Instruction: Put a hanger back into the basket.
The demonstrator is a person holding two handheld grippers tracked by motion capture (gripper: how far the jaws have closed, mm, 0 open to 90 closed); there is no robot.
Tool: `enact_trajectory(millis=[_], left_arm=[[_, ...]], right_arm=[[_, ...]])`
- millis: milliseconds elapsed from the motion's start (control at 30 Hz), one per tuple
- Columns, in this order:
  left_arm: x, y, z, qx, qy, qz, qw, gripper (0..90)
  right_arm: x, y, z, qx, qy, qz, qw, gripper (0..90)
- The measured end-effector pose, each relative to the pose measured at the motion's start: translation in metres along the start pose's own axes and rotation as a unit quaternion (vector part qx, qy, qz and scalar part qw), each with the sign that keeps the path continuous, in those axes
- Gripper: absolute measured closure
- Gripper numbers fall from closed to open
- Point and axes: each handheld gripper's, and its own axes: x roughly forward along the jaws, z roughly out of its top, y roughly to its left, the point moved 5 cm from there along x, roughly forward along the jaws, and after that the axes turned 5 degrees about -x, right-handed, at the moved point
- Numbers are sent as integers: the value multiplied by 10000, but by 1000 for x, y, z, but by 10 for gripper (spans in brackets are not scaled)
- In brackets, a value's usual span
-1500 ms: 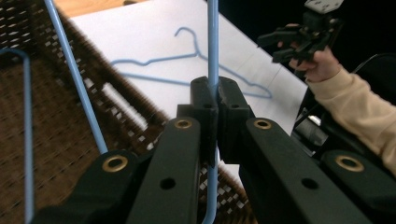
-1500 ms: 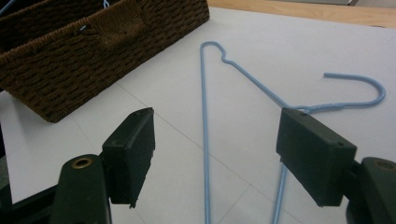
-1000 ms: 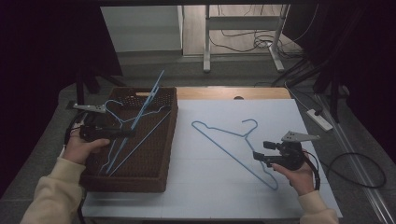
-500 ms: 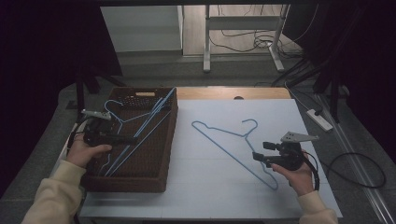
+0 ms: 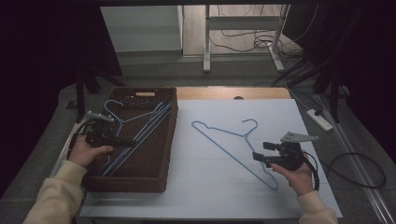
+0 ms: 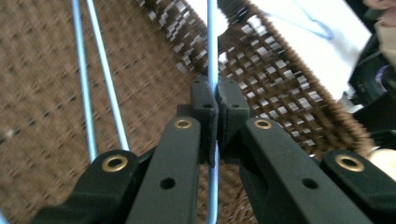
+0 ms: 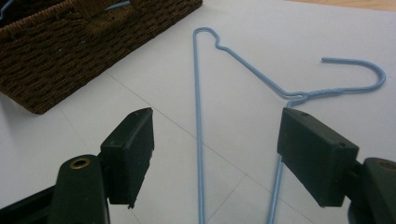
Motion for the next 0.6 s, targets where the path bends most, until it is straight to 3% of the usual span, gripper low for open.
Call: enact_trajectory(millis=[233, 267, 300, 367, 467, 533, 600], left_arm=[[6, 19, -7, -371, -175, 44, 9991, 868], [6, 21, -7, -406, -247, 226, 9986, 867], [6, 21, -7, -406, -247, 226, 9986, 864], [4, 24, -7, -409, -254, 542, 9974, 860], [0, 28, -8, -477, -349, 1123, 9919, 850], [-2, 32, -9, -508, -358, 1618, 9849, 845], [-3, 35, -10, -566, -392, 1885, 9797, 835]], right_arm=[[2, 0, -1, -5, 8, 8, 10000, 281], [3, 0, -1, 0, 13, 7, 10000, 281], [3, 0, -1, 0, 13, 7, 10000, 281], [3, 0, -1, 0, 18, 4, 10000, 281], [3, 0, -1, 10, 21, 3, 10000, 281], [3, 0, -1, -2, 33, 5, 10000, 281], [4, 1, -2, 13, 43, 13, 10000, 281]])
